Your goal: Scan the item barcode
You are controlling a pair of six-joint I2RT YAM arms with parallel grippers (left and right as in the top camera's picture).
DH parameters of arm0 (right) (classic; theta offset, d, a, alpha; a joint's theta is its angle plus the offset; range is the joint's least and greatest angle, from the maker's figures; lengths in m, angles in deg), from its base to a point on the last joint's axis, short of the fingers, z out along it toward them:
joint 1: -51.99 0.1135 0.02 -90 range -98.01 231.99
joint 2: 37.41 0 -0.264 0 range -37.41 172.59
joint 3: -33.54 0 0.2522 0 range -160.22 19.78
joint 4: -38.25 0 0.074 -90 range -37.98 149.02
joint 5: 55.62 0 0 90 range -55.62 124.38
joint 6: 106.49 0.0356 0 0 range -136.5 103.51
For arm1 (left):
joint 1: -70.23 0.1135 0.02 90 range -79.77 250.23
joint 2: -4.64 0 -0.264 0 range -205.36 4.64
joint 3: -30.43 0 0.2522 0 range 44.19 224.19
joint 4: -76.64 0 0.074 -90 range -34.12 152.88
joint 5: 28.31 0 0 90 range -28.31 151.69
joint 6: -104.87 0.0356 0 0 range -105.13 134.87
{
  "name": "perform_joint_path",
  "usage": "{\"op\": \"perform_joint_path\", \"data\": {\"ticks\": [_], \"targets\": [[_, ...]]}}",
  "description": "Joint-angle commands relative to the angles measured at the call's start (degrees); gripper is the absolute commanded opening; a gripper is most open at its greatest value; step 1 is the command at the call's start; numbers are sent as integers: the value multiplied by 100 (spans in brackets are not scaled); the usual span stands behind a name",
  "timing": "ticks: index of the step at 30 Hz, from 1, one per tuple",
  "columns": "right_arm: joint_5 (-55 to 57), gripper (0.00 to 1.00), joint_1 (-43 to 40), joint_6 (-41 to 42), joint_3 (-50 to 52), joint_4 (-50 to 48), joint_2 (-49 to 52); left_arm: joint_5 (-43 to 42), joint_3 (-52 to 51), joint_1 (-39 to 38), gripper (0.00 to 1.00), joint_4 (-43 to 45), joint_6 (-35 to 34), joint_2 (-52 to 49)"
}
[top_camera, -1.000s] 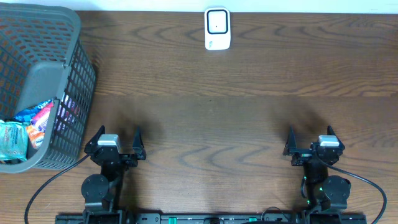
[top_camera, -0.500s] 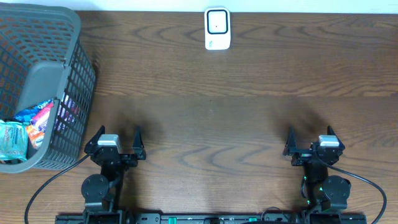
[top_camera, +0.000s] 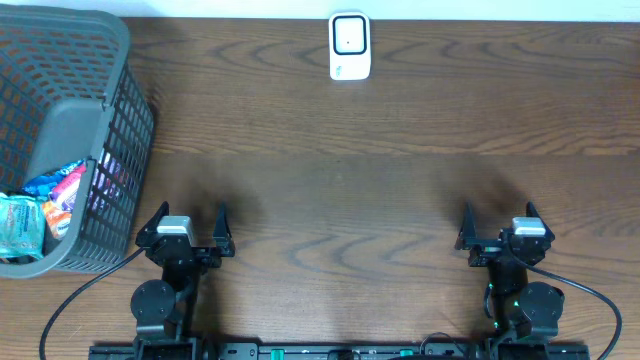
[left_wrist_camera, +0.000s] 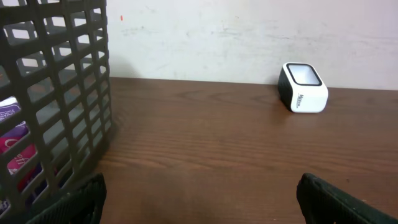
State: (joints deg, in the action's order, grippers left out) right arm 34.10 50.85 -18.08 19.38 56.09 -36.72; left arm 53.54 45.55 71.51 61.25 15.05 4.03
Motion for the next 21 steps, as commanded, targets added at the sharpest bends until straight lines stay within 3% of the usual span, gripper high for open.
{"op": "perform_joint_path", "data": {"ticks": [1,9,13,16,21], "targets": [[-24,99,-42,-63,9,24,-20,26,-114,9,98,-181,13,37],[-24,99,-42,-63,9,24,-20,-136,-111,-2,98,-96,-162,37],[-24,99,-42,-63,9,24,-20,-1794,-111,-9,98,-70,-1322,37],[-24,99,-42,-63,9,24,-20,-2168,-111,-9,98,-4,-1556,37],[-24,99,-42,-63,9,24,-20,-2741,-57,-9,98,1419,-1707,37]]}}
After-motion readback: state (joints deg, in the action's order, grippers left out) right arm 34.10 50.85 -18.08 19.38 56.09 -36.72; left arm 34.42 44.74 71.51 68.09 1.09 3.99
